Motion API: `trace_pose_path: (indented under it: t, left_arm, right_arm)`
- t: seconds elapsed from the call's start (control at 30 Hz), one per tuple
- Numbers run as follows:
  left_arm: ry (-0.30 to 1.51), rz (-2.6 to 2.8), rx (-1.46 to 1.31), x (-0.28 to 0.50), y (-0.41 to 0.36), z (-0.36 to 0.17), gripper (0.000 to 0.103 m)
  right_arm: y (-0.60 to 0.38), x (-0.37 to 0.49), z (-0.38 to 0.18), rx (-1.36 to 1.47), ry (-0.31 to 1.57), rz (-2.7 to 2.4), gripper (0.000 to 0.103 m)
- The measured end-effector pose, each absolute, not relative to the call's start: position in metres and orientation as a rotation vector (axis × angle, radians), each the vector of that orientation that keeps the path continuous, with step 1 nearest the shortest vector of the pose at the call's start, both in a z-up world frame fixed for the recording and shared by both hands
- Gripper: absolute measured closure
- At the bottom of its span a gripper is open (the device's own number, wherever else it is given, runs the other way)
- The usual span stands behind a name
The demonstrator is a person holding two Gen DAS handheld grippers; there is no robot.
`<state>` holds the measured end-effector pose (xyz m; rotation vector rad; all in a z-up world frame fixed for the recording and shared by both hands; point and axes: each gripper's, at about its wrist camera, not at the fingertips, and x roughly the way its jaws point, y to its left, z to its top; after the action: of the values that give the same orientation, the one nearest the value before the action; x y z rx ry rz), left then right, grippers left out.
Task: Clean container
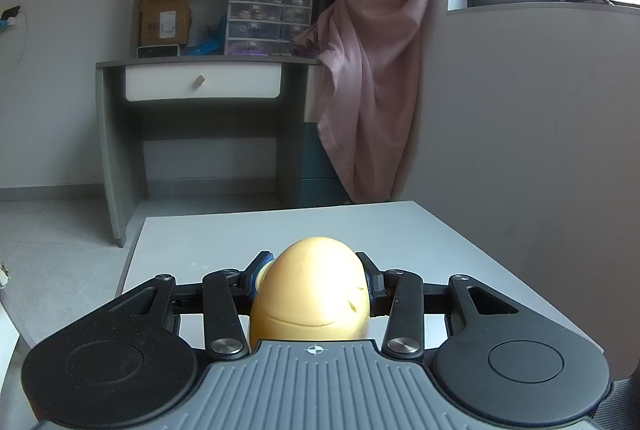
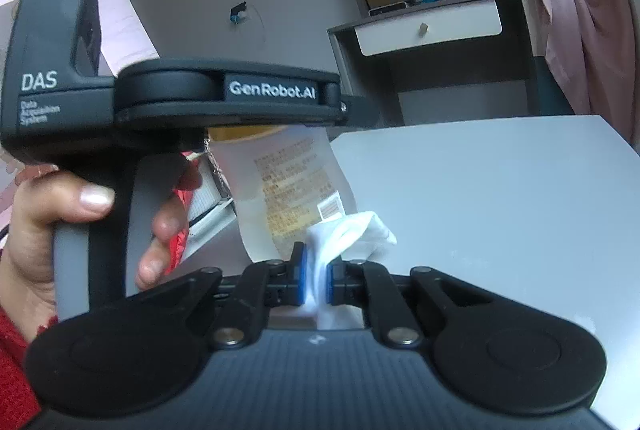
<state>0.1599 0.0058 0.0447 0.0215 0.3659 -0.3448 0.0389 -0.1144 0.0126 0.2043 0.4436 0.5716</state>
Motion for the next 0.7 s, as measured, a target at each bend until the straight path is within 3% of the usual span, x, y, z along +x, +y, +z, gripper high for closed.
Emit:
trace_pose_path:
  t: [0.7]
  left_arm:
    - [0.369,-0.343,0.035,0.156,0.005,0.046,0.060]
  right_arm:
    - [-0.119,0.033,0.043,0.169,0.337,0.569,0.094]
